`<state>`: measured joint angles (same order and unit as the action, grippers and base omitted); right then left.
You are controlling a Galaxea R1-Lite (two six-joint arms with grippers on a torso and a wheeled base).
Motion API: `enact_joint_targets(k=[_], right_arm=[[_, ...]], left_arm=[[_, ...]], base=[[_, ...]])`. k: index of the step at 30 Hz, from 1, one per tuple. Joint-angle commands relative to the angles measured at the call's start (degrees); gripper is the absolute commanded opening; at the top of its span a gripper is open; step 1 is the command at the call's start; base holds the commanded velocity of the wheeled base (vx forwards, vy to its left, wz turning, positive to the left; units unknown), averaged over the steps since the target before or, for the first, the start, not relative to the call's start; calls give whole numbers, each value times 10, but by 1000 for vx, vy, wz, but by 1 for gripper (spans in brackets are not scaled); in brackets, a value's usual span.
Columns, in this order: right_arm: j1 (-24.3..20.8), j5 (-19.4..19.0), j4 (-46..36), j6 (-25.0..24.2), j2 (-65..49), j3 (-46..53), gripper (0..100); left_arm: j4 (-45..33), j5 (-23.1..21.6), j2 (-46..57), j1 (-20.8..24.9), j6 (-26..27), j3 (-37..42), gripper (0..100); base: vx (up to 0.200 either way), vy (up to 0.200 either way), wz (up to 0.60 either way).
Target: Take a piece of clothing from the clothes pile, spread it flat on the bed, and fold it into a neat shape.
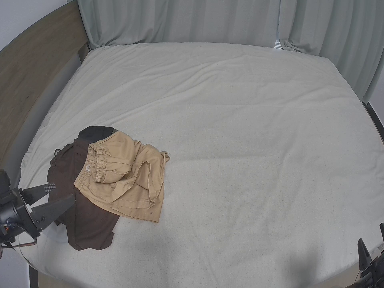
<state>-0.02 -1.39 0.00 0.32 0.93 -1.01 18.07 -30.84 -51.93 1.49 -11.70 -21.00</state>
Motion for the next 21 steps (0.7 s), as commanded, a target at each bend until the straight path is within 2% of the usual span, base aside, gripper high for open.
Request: enact_joint_targets(k=[1,16,21], right_arm=[[-1,0,0,0,-9,10,100],[0,0,0,0,-9,10,100],[0,0,0,0,-9,10,100]], left_arm=[[14,-29,-58,-40,18,-4,100],[17,-80,-141,-66,23,-52,100],[28,-101,-174,-79,51,-59,100]], base=[[0,0,0],[0,0,0],[0,0,0]])
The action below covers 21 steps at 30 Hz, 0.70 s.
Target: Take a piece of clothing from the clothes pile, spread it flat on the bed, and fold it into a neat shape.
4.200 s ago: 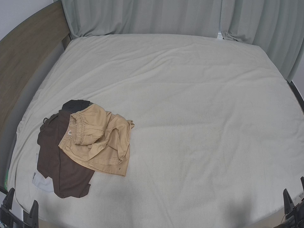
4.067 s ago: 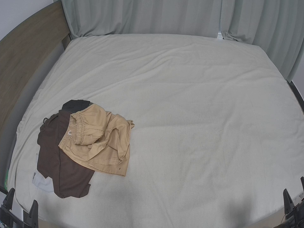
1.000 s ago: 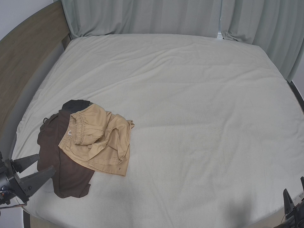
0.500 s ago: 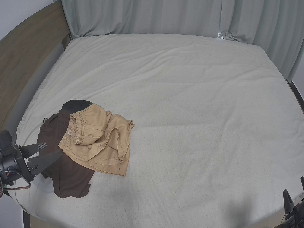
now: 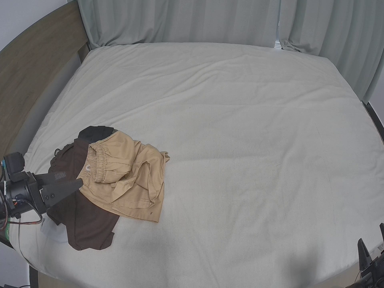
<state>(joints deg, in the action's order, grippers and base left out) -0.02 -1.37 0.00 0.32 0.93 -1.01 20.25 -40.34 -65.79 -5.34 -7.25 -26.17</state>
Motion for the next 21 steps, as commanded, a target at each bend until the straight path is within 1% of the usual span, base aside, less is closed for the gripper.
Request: enact_joint_targets(k=[1,4,10,15,21], right_arm=[[0,0,0,0,-9,10,100],[-1,0,0,0,-9,10,100],[-1,0,0,0,-9,10,100],[-1,0,0,0,-9,10,100],[-1,0,0,0,-9,10,100]], left_arm=[[12,-9,-43,-13,7,-9,100],[30,-15,-66,-16,7,-13,100],[63,-43,-116,-42,7,-27,100],[69,-56,-136,-54,9,-37,100],[70,-60,-159,-54,9,-49,100]], base=[[0,0,0],[0,0,0],[0,0,0],[0,0,0],[0,0,0]])
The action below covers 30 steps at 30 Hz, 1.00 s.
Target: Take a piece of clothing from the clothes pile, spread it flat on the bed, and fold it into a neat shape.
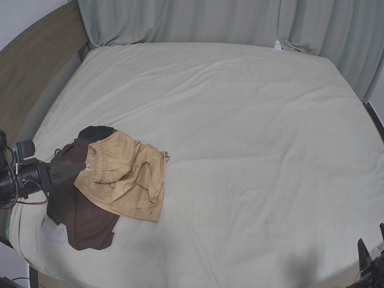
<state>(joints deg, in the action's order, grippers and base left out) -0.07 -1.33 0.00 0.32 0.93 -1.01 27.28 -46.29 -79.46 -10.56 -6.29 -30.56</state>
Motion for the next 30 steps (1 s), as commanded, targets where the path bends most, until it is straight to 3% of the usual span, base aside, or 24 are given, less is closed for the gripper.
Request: enact_joint_targets(k=[1,30], right_arm=[[0,0,0,0,-9,10,100],[1,0,0,0,-9,10,100]], left_arm=[[0,1,-32,-1,1,-10,100],[106,0,-258,0,20,-94,100]], base=[[0,0,0],[0,0,0]])
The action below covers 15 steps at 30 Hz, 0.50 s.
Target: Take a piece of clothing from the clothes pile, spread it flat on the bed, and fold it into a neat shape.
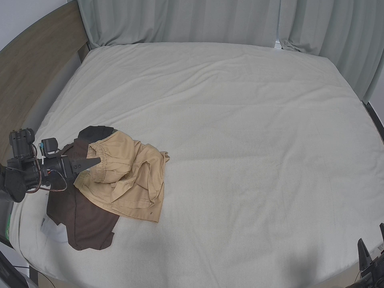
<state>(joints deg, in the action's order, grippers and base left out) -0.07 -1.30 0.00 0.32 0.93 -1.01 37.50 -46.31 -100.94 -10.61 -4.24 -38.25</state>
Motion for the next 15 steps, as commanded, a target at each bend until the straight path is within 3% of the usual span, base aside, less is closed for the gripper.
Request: enact_joint_targets(k=[1,15], right_arm=[[0,0,0,0,-9,10,100],[0,-1,0,0,-9,10,100]], left_arm=[[4,0,-51,1,-1,-22,100],[19,4,-120,3,-1,-62,100]], base=[[0,0,0],[0,0,0]])
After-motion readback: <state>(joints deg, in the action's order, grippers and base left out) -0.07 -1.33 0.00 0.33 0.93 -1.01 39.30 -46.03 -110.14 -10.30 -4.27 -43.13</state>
